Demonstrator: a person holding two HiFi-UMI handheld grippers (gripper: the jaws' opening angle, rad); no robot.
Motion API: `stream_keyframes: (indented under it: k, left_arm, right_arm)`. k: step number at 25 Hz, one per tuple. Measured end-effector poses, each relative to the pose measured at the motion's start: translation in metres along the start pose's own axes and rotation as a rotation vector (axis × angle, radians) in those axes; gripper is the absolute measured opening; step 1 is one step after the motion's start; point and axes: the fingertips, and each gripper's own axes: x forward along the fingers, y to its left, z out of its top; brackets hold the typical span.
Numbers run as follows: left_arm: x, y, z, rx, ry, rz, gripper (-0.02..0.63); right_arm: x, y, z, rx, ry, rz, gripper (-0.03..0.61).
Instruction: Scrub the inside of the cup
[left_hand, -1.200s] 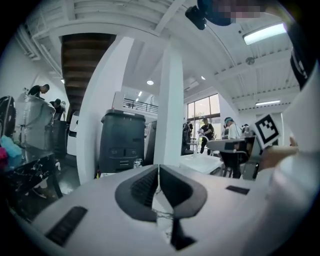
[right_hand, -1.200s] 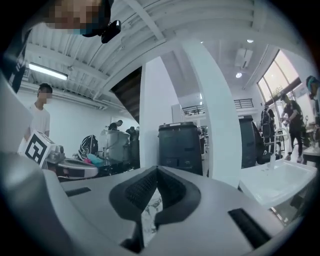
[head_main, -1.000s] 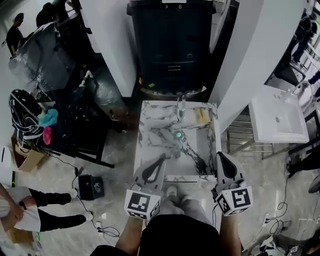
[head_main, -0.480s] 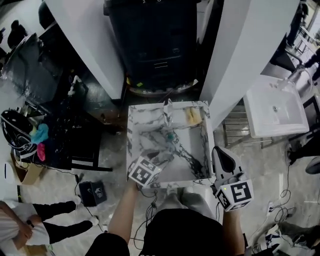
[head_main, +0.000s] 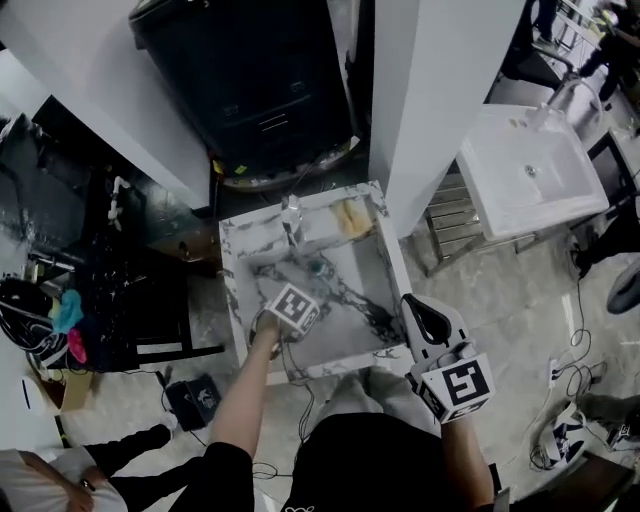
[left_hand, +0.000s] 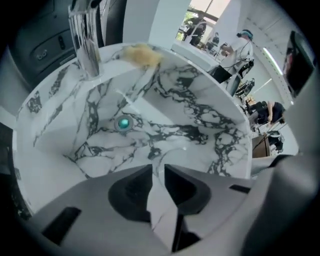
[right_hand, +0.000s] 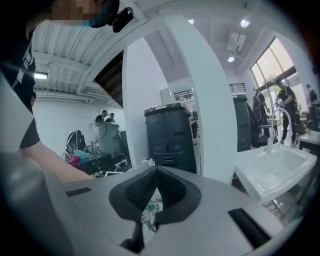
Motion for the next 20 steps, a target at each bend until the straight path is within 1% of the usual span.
stream_keyframes:
  k: [3,5,7,10,11,12,13,14,15,16,17,20]
  left_arm:
    - [0.02,0.002,-0.008,-0.034,0.102,0.008,0.067]
    - [0.029,0.002,-0.01,-0.042,0.141,0.019,0.066]
    - [0.031,0.0,-0.008,-0.041,0.146,0.033,0.043]
    - [0.033,0.003,-0.009,0.014,0.13,0.066,0.031]
    - [0.03,0.004,-0.009,0.029,0.106,0.077,0.029]
    - [0.021,0.006,-0.009,0.028,0.06,0.089,0.028]
    - [0.007,0.007,-0.008,0.011,-0.007,0.1,0.028]
    - [-0.011,0.005,-0.007,-0.018,-0.089,0.097,0.028]
    - [-0.03,-0.002,-0.007,-0.051,-0.175,0.073,0.028]
    - [-0.051,-0.01,-0.006,-0.072,-0.266,0.045,0.028]
    - [-0.074,-0.019,-0.004,-0.075,-0.363,0.028,0.028]
    - [-0.156,-0.042,0.0,-0.041,-0.69,0.017,0.028]
  right_arm:
    - [-0.003,-0.004,-0.003,0.002,0.007,-0.014,0.008]
    - [-0.003,-0.005,-0.003,0.001,0.008,-0.018,0.008]
    - [-0.003,-0.005,-0.002,-0.001,0.012,-0.016,0.008]
    - [0.0,-0.004,-0.002,-0.008,0.016,-0.006,0.008]
    - [0.001,-0.003,-0.002,-0.01,0.017,-0.002,0.008]
    - [0.002,-0.003,-0.002,-0.011,0.018,0.003,0.008]
    - [0.003,-0.003,-0.003,-0.009,0.021,0.007,0.008]
    - [0.005,-0.003,-0.004,-0.008,0.025,0.012,0.008]
    - [0.007,-0.004,-0.005,-0.005,0.029,0.016,0.008]
    - [0.01,-0.005,-0.006,-0.002,0.032,0.022,0.008]
    - [0.013,-0.005,-0.006,0.0,0.034,0.028,0.008]
    - [0.026,0.001,-0.006,-0.001,0.031,0.061,0.008]
